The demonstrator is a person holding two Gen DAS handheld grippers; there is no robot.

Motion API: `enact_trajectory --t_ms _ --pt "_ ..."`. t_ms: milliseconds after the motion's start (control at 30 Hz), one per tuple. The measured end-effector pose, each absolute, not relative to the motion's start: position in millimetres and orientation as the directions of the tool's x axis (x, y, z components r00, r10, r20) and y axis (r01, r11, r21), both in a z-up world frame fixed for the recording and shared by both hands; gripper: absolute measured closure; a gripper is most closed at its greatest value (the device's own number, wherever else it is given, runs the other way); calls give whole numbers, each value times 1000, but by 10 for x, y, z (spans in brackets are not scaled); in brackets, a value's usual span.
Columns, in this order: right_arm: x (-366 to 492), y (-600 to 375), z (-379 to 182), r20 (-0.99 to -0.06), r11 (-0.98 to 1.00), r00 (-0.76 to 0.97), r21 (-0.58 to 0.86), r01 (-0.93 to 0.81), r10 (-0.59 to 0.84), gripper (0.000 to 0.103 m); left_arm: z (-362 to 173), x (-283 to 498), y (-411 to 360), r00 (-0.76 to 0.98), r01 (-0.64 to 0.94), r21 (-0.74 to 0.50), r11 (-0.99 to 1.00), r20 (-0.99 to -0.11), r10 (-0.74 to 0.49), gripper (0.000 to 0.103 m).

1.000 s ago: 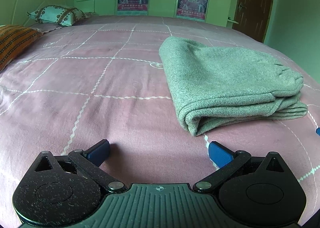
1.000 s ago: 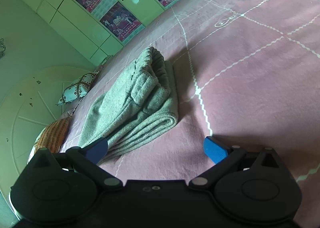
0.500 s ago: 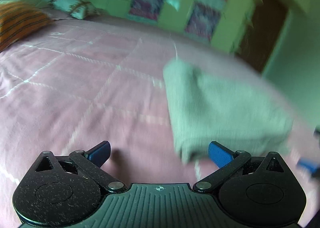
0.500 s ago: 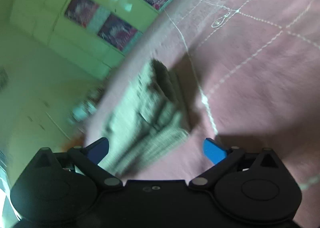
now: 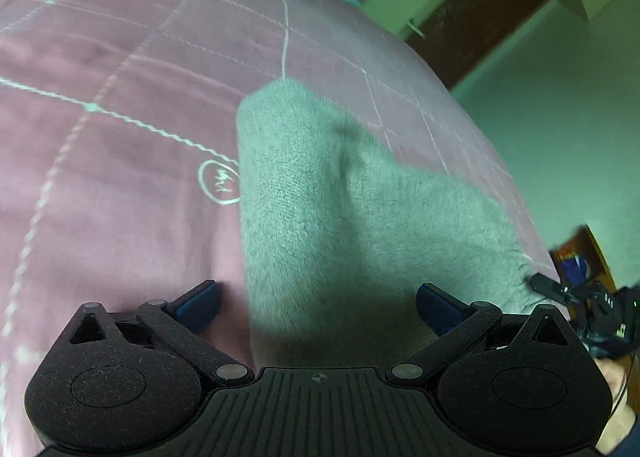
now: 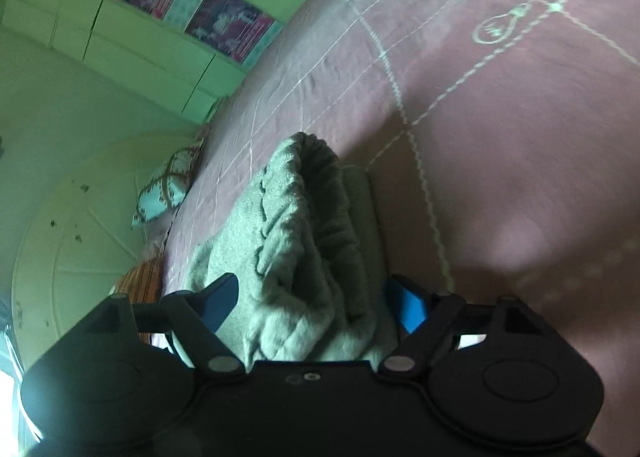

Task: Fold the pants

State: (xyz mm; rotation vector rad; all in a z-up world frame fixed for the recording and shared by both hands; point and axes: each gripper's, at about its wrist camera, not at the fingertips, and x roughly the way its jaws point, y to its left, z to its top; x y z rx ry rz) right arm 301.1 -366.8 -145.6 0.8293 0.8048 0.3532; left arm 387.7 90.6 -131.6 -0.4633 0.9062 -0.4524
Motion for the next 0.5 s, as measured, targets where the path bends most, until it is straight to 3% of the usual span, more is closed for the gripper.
enact_trajectory --t_ms 67,133,200,333,367,433,467,500 --pt "3089 -3679 -1488 -500 639 626 769 3 599 29 -1364 3961 936 527 175 -597 783 -615 -587 0" --pt "3152 -3689 -1494 -518 657 604 754 -12 606 38 -1396 4044 966 522 167 -629 759 -597 -609 0" --pt "3223 -3706 -1523 -518 652 592 758 -17 618 40 -1399 4131 976 523 160 -639 752 -591 -614 0" --pt "3395 -3558 -1499 -545 665 519 744 -61 658 29 -1380 4264 885 515 164 -620 767 -609 -603 1" --pt "3435 -3481 -1469 -568 689 499 719 -87 655 29 -1364 4277 848 513 170 -605 778 -620 -594 15" --pt "3461 -3393 -1426 -593 723 489 681 -119 639 40 -1339 4272 809 522 160 -564 810 -648 -554 51" --pt "3453 -3371 -1407 -600 731 487 670 -129 635 57 -1344 4264 837 529 152 -578 802 -638 -560 61" --pt "3433 -3368 -1383 -589 723 489 678 -135 644 60 -1350 4248 883 538 140 -597 790 -624 -567 65"
